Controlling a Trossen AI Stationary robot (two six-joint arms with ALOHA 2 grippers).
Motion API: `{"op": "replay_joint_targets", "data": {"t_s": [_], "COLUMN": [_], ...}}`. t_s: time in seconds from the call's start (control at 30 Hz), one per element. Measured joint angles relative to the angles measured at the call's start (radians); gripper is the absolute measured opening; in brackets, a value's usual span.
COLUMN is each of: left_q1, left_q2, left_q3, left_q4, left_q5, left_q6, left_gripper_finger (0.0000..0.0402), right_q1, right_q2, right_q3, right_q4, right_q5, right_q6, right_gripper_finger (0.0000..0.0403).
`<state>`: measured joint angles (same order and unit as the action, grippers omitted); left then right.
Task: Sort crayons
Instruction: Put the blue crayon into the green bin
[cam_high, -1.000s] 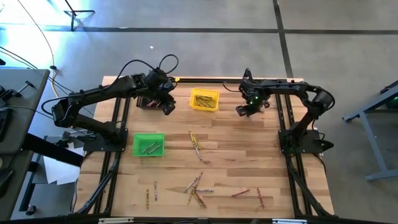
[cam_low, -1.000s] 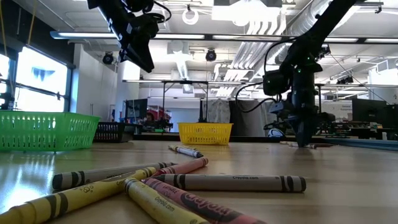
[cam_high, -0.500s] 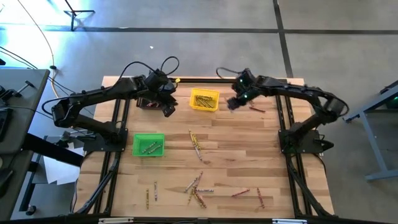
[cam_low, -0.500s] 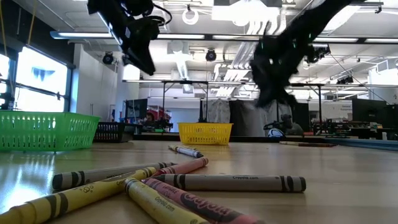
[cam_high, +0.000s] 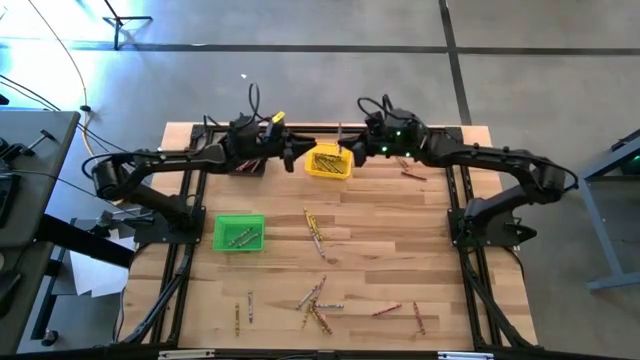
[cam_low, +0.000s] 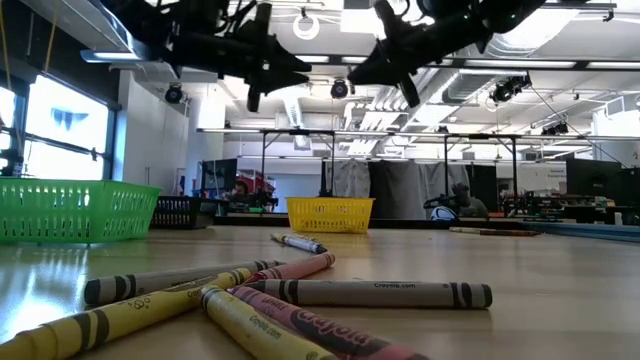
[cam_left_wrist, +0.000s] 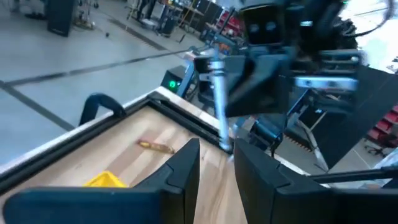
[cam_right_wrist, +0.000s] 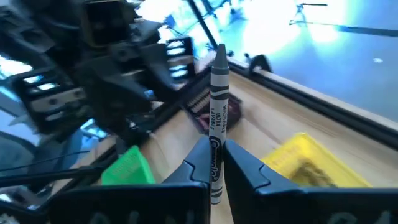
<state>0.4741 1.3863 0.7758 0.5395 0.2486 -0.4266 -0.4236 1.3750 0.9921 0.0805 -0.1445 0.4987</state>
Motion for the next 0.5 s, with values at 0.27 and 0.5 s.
{"op": "replay_joint_targets", "data": {"t_s": [0.27,0.5], "left_q1": [-0.013,-0.048], "left_q2": [0.058,0.113], "left_q3": [0.097,0.129], "left_q4": [0.006,0.0], "left_q5": [0.003,0.017], "left_q6": [-0.016,-0.052], "left_gripper_finger": [0.0092,0.0108], "right_q1": [0.073,0.105], "right_q2": [0.015,0.015], "right_q3": [0.0,0.0], "right_q4": [0.037,0.046], "right_q5": [0.078,0.119], "right_q6": [-0.001,0.001], "right_gripper_finger": [0.0011,0.0012]}}
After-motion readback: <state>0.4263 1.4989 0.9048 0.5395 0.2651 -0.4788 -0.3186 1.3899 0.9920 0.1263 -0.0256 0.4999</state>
